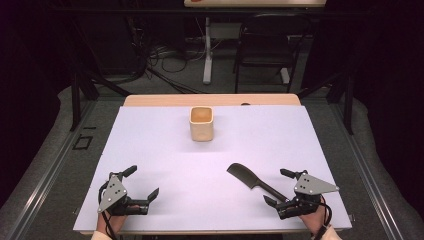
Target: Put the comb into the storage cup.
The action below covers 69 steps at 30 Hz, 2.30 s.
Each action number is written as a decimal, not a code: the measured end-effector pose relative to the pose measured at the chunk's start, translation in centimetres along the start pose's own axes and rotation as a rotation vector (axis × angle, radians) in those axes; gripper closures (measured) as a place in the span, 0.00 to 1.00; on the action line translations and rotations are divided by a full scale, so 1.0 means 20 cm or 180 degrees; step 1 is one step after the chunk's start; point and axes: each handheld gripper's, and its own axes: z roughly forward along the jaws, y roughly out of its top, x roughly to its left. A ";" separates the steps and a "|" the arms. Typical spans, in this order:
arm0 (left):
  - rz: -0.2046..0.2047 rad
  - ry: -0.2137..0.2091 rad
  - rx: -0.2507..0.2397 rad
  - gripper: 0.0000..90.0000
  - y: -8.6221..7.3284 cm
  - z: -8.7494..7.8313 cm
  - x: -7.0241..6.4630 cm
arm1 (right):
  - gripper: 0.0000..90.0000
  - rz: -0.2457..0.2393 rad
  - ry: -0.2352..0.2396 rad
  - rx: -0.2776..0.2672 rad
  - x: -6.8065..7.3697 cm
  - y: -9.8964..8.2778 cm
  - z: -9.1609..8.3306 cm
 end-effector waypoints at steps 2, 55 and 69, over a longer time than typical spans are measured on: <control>0.0005 0.0001 0.0002 0.00 0.00 0.00 0.00 | 0.00 -0.0007 -0.0010 0.0008 0.00 0.00 0.00; 0.0029 0.0046 0.0031 0.00 0.00 -0.02 0.00 | 0.00 0.0041 0.0192 0.1334 -0.02 0.21 0.20; 0.0028 0.0050 0.0031 0.00 0.00 -0.02 0.00 | 0.00 0.0055 0.0233 0.1799 -0.04 0.21 0.28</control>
